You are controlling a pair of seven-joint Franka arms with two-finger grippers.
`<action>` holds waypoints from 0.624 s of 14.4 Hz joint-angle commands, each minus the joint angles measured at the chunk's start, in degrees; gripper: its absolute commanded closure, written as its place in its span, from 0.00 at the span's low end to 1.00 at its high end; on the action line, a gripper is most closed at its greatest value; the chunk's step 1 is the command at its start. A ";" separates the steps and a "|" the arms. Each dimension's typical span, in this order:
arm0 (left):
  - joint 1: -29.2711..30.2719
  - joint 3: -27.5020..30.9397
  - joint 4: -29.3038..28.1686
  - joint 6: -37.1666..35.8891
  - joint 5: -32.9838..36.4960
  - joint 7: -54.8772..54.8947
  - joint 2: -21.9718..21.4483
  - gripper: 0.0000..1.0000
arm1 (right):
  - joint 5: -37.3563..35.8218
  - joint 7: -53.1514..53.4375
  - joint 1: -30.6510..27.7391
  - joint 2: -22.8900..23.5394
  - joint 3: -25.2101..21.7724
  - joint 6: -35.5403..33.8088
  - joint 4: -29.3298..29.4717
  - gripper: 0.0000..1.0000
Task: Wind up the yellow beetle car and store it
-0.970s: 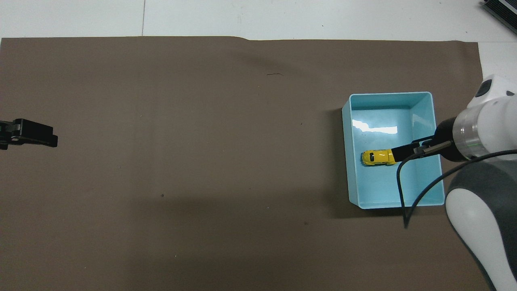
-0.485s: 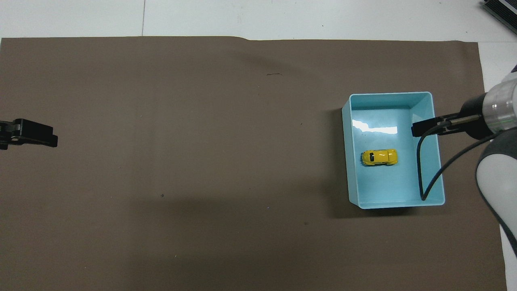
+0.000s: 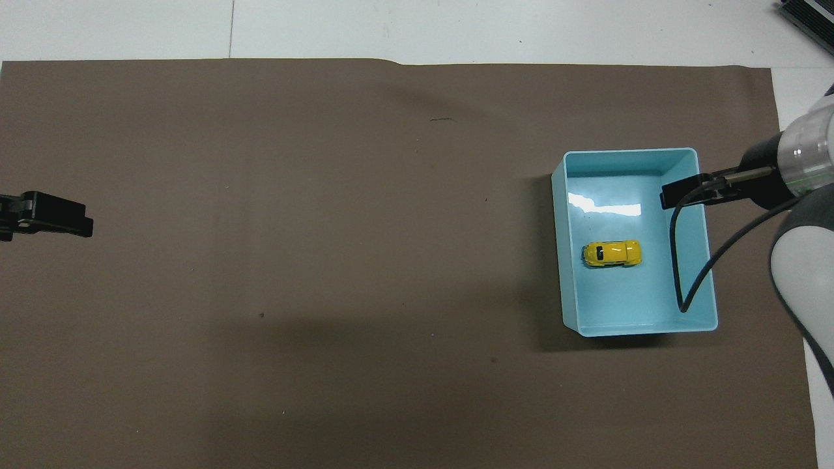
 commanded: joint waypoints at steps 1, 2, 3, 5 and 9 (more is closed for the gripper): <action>0.50 -0.32 1.13 -1.30 0.65 -0.43 0.27 0.00 | -0.23 0.95 -0.39 0.58 0.11 -1.32 1.31 0.00; 0.50 -0.32 1.22 -1.30 0.65 -0.34 0.27 0.00 | -0.58 1.12 0.05 0.32 0.10 -1.32 1.31 0.00; 0.50 -0.32 1.22 -1.30 0.65 -0.34 0.27 0.00 | -0.76 1.04 0.05 0.06 0.10 -1.32 1.40 0.00; 0.50 -0.32 1.22 -1.30 0.65 -0.34 0.27 0.00 | -0.76 0.95 -0.21 -0.12 -0.24 -1.67 1.49 0.00; 0.50 -0.32 1.13 -1.30 0.65 -0.43 0.27 0.00 | -0.59 1.21 -0.65 -1.88 -0.42 -3.77 1.75 0.00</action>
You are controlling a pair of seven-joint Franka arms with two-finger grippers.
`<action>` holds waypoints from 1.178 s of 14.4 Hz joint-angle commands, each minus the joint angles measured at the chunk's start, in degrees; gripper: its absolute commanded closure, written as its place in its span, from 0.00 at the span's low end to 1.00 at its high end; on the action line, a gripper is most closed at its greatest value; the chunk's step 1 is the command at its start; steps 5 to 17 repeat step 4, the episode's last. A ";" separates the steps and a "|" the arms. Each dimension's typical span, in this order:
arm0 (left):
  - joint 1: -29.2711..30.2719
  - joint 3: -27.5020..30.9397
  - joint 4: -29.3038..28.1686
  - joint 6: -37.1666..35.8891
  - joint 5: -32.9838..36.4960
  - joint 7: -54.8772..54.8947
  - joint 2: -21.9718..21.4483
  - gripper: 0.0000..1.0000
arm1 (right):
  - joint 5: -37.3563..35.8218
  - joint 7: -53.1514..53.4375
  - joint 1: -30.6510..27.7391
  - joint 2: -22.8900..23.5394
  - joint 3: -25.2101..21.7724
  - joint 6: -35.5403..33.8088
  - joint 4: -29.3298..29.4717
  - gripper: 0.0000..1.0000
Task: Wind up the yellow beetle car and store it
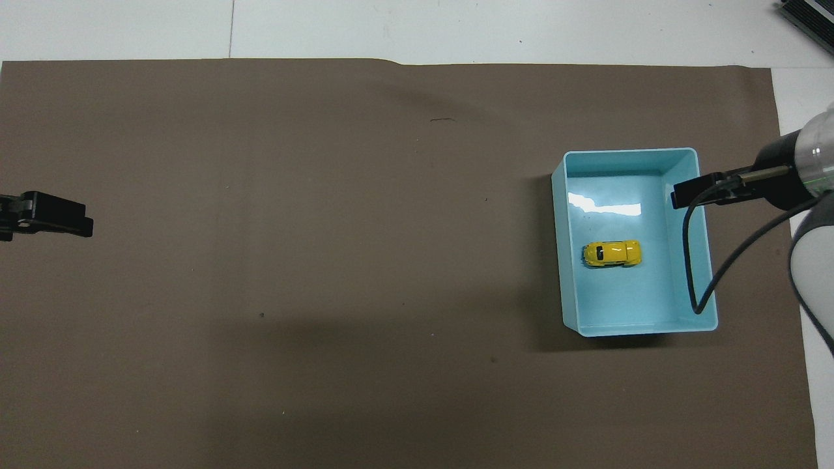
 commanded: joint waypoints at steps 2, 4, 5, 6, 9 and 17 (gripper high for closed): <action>0.50 -0.32 1.22 -1.30 0.65 -0.34 0.27 0.00 | 0.22 1.21 -0.39 -1.18 0.21 -1.70 0.43 0.00; 0.50 -0.32 1.13 -1.30 0.65 -0.34 0.27 0.00 | 0.49 1.21 -0.48 -1.26 0.03 -1.34 0.43 0.00; 0.50 -0.32 1.13 -1.30 0.65 -0.34 0.27 0.00 | 0.49 1.21 -0.48 -1.26 0.03 -1.34 0.43 0.00; 0.50 -0.32 1.13 -1.30 0.65 -0.34 0.27 0.00 | 0.49 1.21 -0.48 -1.26 0.03 -1.34 0.43 0.00; 0.50 -0.32 1.13 -1.30 0.65 -0.34 0.27 0.00 | 0.49 1.21 -0.48 -1.26 0.03 -1.34 0.43 0.00; 0.50 -0.32 1.13 -1.30 0.65 -0.34 0.27 0.00 | 0.49 1.21 -0.48 -1.26 0.03 -1.34 0.43 0.00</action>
